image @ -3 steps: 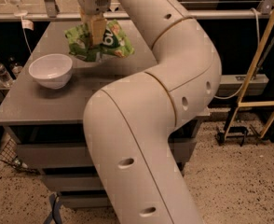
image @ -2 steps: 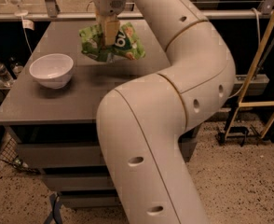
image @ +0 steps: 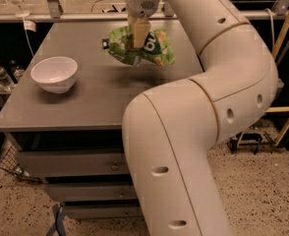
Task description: Pick green rice chip bag from white bowl and place on counter
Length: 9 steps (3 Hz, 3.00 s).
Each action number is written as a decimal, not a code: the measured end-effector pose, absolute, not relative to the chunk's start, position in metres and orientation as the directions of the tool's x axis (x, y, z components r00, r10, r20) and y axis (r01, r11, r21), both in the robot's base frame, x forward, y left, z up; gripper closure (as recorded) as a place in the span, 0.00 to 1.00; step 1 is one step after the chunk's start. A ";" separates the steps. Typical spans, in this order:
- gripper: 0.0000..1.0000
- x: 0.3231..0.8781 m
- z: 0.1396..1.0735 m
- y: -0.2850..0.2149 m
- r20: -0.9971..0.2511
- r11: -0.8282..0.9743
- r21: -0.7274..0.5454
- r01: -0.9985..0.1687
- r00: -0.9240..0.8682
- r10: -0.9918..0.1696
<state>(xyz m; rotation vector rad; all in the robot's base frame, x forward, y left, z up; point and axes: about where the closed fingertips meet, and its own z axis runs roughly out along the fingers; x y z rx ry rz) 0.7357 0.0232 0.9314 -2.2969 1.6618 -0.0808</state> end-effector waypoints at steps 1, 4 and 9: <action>0.84 0.743 0.930 0.026 -0.136 -0.272 -0.299 -0.915 0.323 -0.937; 0.14 0.759 0.923 0.038 -0.145 -0.267 -0.338 -0.902 0.330 -0.933; 0.00 0.753 0.933 -0.031 -0.144 -0.120 -0.351 -0.929 0.180 -0.973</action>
Offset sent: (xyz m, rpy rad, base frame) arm 0.0084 0.0033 -0.0018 0.0138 -0.0231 -0.0072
